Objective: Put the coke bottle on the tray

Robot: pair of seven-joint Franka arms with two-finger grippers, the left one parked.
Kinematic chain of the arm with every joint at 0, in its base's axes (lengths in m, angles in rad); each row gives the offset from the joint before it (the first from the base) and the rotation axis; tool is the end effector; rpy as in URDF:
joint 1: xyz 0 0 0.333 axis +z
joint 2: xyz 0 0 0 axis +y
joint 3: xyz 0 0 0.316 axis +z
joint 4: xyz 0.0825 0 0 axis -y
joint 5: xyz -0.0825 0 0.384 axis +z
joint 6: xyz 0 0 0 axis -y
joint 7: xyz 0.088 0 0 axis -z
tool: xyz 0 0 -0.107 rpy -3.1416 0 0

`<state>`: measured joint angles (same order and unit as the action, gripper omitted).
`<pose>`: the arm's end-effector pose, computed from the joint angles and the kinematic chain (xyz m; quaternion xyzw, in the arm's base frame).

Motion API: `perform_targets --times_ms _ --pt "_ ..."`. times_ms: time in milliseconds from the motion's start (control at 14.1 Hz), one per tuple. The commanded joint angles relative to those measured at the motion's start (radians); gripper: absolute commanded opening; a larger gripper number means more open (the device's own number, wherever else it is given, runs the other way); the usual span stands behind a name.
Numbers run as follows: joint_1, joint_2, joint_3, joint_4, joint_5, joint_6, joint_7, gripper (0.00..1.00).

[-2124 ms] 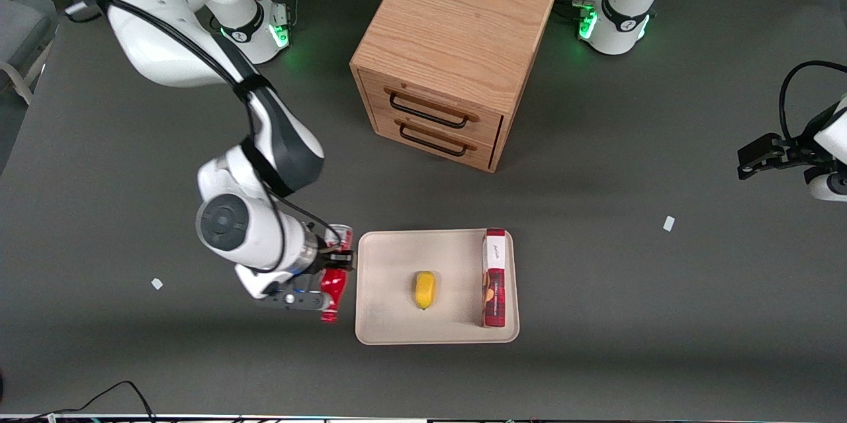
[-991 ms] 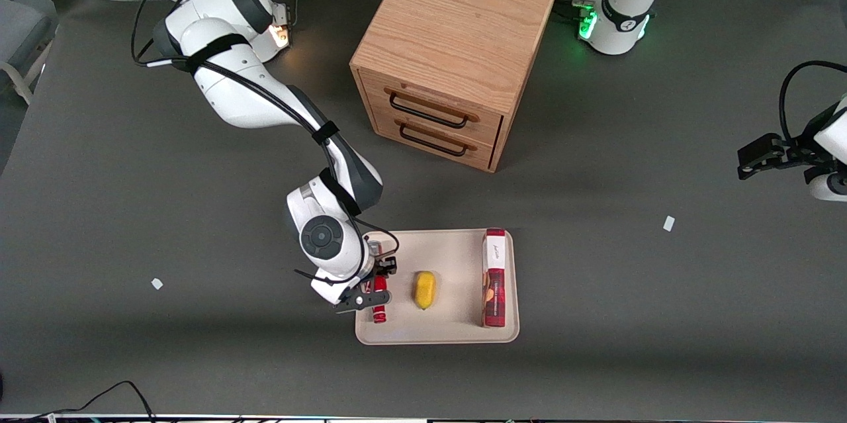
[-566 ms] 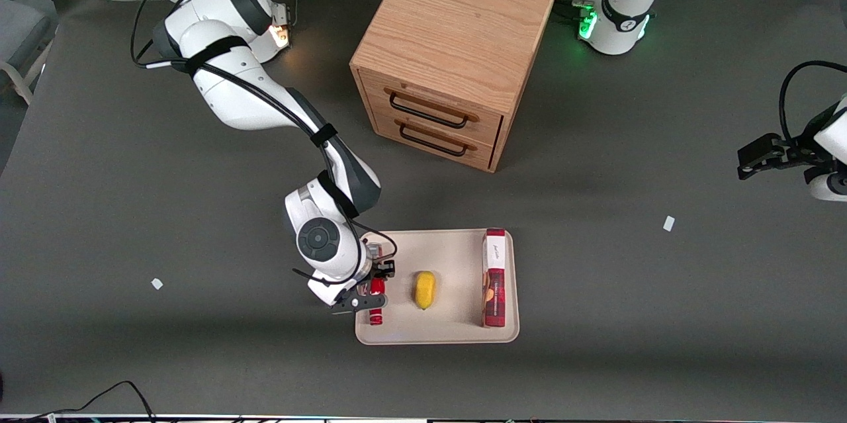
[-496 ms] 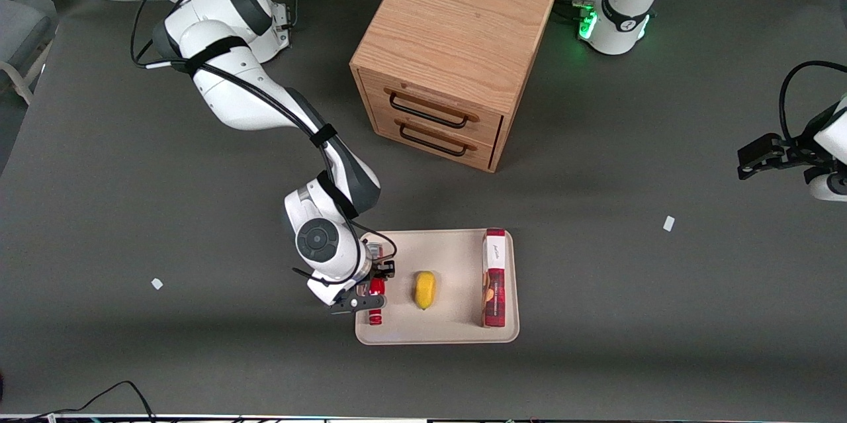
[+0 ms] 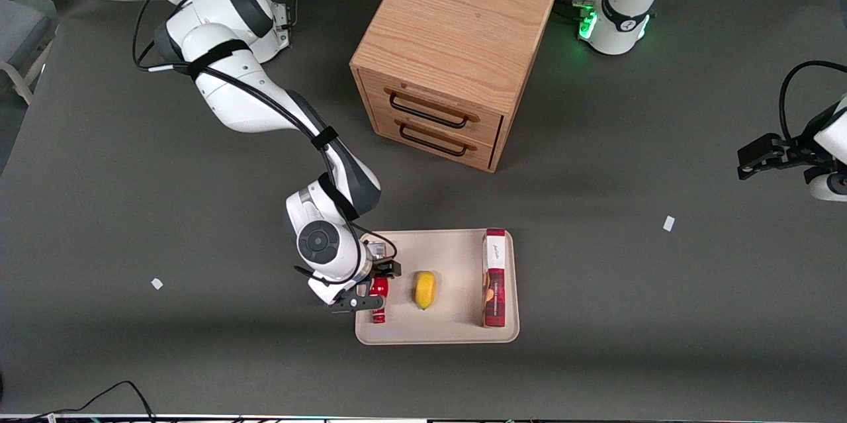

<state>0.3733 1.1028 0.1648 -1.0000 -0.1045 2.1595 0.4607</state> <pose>0.7013 0.3573 0.1819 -0.9989 -0.0190 -0.0169 0.0406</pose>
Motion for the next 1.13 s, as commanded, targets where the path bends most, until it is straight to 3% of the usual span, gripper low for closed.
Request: perform_targets --times_ms 0,283,496,779,850,1062 --pt "-0.004 0.003 -0.004 0.026 0.017 0.002 0.010 1.00" --pt "-0.037 -0.101 0.025 -0.011 0.028 -0.049 -0.007 1.00" --pt "-0.089 -0.228 0.028 -0.063 0.127 -0.104 -0.020 1.00" --pt "-0.139 -0.363 -0.011 -0.078 0.094 -0.324 -0.068 1.00" --pt "-0.146 -0.418 -0.033 -0.118 0.062 -0.349 -0.117 1.00" --pt "-0.189 -0.601 -0.079 -0.302 0.066 -0.330 -0.207 1.00"
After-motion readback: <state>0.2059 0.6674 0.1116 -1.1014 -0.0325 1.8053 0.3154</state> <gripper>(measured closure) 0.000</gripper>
